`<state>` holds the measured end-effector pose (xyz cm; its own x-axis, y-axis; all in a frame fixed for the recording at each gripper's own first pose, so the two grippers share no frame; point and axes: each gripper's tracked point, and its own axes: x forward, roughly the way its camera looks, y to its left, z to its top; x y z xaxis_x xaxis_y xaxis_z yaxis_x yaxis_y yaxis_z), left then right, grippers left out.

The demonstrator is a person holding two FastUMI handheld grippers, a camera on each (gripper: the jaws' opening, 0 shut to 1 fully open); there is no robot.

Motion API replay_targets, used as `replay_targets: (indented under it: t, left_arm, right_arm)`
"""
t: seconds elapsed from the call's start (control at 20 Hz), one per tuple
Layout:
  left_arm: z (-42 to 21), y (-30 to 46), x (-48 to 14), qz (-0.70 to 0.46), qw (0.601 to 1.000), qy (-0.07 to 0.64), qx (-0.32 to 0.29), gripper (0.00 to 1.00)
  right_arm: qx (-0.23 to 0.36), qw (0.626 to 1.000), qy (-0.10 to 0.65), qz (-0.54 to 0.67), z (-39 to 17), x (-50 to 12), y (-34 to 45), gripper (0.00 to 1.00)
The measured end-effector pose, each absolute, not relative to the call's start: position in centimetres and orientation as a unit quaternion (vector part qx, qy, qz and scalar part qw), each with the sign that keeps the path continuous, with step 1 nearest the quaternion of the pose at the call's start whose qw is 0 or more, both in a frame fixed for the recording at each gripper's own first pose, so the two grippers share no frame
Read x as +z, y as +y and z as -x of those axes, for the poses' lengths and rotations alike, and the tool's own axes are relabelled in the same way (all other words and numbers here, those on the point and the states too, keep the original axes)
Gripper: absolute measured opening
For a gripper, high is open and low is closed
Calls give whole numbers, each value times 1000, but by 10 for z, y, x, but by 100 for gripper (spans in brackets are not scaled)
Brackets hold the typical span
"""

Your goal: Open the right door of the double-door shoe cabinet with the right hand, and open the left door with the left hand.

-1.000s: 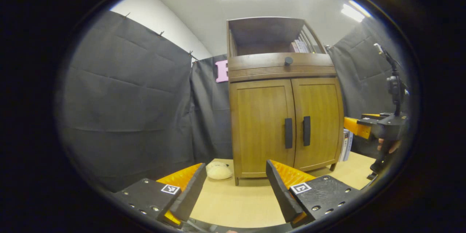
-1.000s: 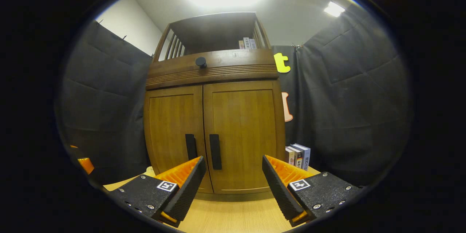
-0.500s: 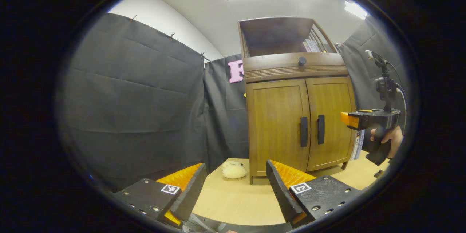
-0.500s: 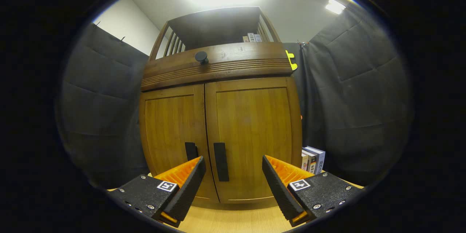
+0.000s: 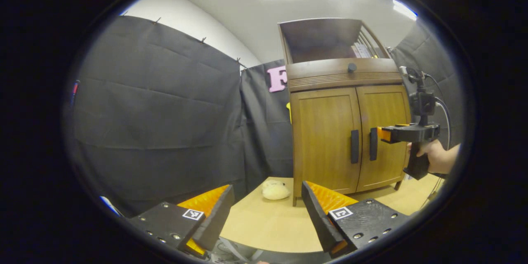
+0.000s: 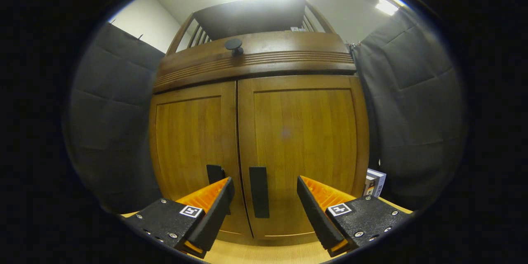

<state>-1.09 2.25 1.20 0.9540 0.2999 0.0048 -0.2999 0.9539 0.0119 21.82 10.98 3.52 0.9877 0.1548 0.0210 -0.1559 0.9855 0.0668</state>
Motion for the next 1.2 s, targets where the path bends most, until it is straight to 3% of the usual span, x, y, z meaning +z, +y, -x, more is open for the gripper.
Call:
replay_targets:
  t: [0.05, 0.45, 0.9, 1.0, 1.05, 1.2]
  left_arm:
    - [11, 23, 11, -6, 988, -1, 155, 98]
    - [17, 26, 11, -3, 983, 9, 183, 94]
    - [19, 28, 11, -6, 980, 14, 196, 99]
    - [18, 28, 12, -8, 981, 13, 195, 94]
    - [18, 29, 12, -9, 981, 12, 195, 99]
    - [18, 28, 11, -7, 981, 14, 193, 98]
  right_arm:
    - [80, 996, -2, -34, -225, 33, 114, 94]
    - [80, 995, 44, -30, -270, -7, 125, 80]
    - [85, 992, 81, -35, -298, -31, 132, 43]
    - [83, 992, 89, -41, -303, -32, 133, 42]
    - [86, 991, 88, -43, -305, -32, 134, 41]
    - [88, 992, 89, -27, -300, -31, 132, 28]
